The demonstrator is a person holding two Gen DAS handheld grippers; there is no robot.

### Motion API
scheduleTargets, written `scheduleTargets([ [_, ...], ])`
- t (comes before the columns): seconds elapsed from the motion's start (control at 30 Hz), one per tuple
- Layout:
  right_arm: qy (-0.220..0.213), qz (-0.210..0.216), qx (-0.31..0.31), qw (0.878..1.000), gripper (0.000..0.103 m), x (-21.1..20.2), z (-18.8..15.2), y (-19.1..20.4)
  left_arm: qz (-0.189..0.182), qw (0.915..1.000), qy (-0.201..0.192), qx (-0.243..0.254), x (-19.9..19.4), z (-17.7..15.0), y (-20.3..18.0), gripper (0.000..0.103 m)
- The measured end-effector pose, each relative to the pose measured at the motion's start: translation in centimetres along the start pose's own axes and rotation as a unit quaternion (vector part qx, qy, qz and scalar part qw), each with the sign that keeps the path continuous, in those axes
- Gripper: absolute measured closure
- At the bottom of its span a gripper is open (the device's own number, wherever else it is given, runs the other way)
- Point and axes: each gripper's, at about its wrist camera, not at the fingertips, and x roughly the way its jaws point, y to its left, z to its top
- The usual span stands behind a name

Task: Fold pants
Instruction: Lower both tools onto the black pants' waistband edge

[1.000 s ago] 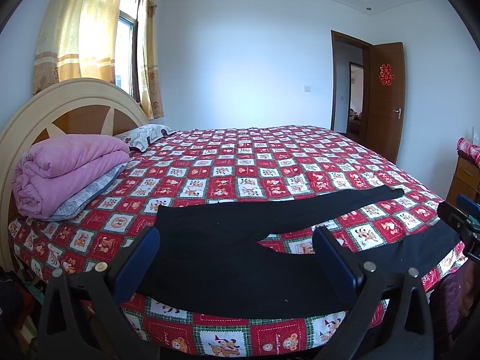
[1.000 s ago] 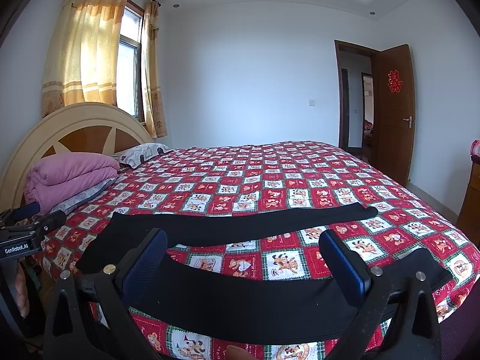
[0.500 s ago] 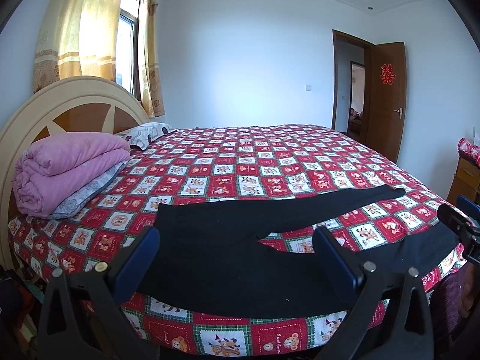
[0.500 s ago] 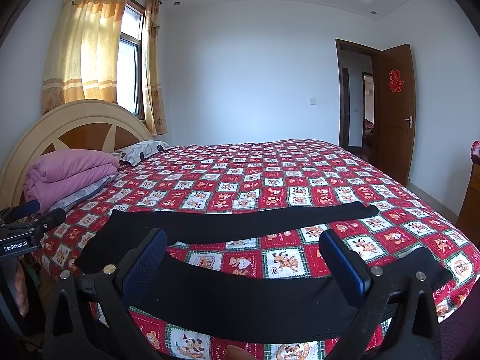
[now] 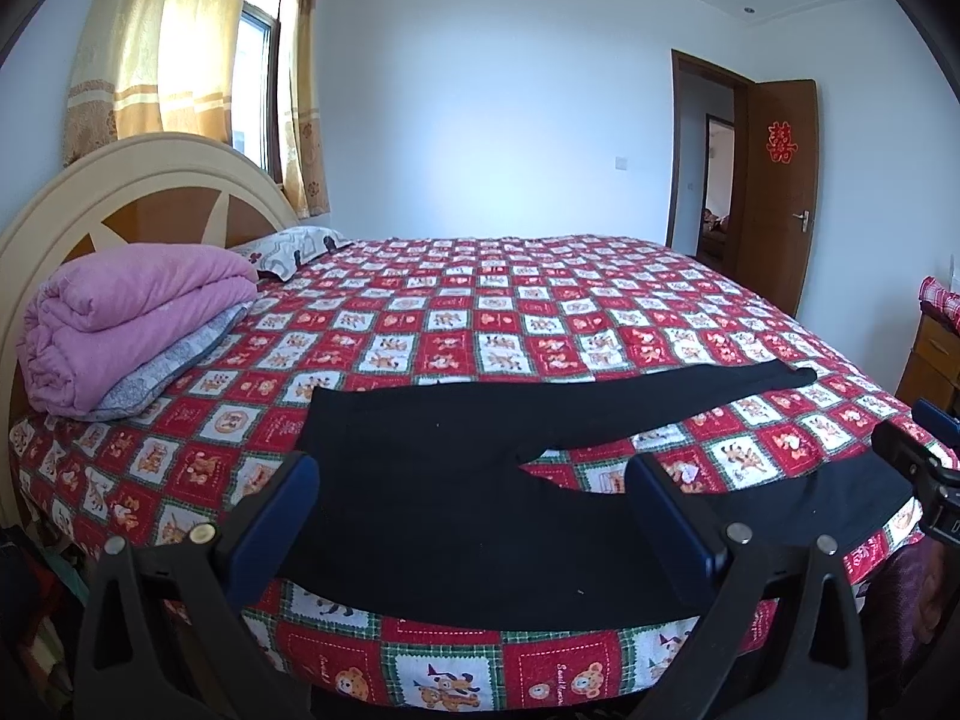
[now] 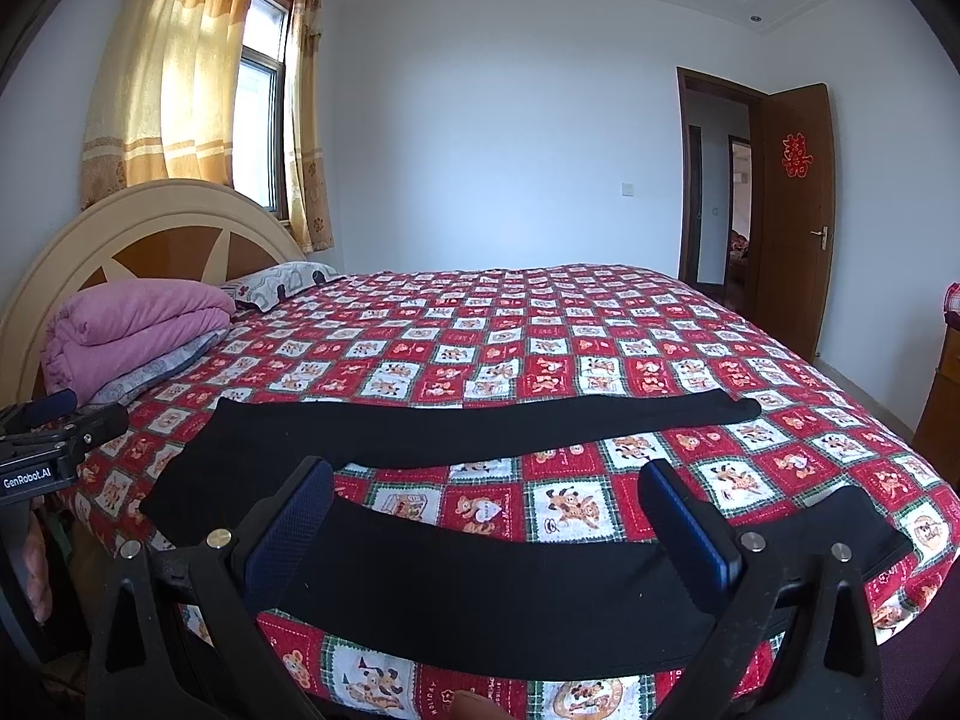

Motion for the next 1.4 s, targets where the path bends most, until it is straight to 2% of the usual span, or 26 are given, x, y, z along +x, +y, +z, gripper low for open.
scheduleTargets([
  [0.2,0.031,-0.006,-0.014,0.999,0.001,2.2,-1.3,0.3,0.010,0.9990,0.043,-0.009,4.5,-2.2,1.4,0.000],
  [0.33,0.054,-0.012,-0.027,0.998,0.001,3.8,-2.4,0.5,0.022,0.9960,0.076,-0.040,7.7,-3.5,4.2,0.000],
  [0.4,0.067,-0.017,-0.036,0.997,0.001,4.7,-3.3,0.4,0.039,0.9945,0.084,-0.048,9.1,-3.5,5.9,0.000],
  [0.53,0.086,-0.025,-0.048,0.995,0.001,6.6,-4.8,-0.1,0.071,0.9889,0.099,-0.085,12.4,-2.6,10.7,0.005],
  [0.63,0.093,-0.021,-0.050,0.994,0.001,7.5,-5.5,-0.2,0.078,0.9856,0.104,-0.108,15.4,-1.2,13.8,0.005],
  [0.73,0.102,-0.017,-0.056,0.993,0.001,8.4,-6.3,-0.4,0.079,0.9855,0.110,-0.102,18.9,0.5,15.5,0.005],
  [0.8,0.111,-0.019,-0.055,0.992,0.001,9.0,-6.6,-0.7,0.089,0.9852,0.123,-0.081,21.3,1.4,15.8,0.010],
  [0.9,0.124,-0.025,-0.044,0.991,0.001,9.8,-7.0,-1.8,0.081,0.9840,0.145,-0.064,24.7,2.4,16.2,0.015],
  [0.93,0.128,-0.027,-0.039,0.991,0.001,10.1,-7.1,-2.2,0.086,0.9826,0.155,-0.057,26.2,2.7,16.3,0.019],
  [0.97,0.135,-0.032,-0.032,0.990,0.001,10.5,-7.1,-2.7,0.088,0.9809,0.166,-0.049,27.7,2.9,16.5,0.027],
  [1.07,0.147,-0.051,-0.025,0.987,0.001,11.3,-7.2,-4.1,0.071,0.9765,0.196,-0.055,31.0,3.1,17.3,0.040],
  [1.23,0.161,-0.079,-0.024,0.983,0.001,12.3,-7.2,-6.2,0.046,0.9721,0.223,-0.055,33.7,2.4,17.0,0.040],
  [1.3,0.167,-0.082,-0.022,0.982,0.001,12.8,-7.0,-7.1,0.042,0.9706,0.231,-0.053,34.5,2.2,17.0,0.044],
  [1.4,0.165,-0.078,-0.010,0.983,0.001,13.7,-5.8,-8.8,0.013,0.9696,0.233,-0.073,35.2,2.1,17.7,0.050],
])
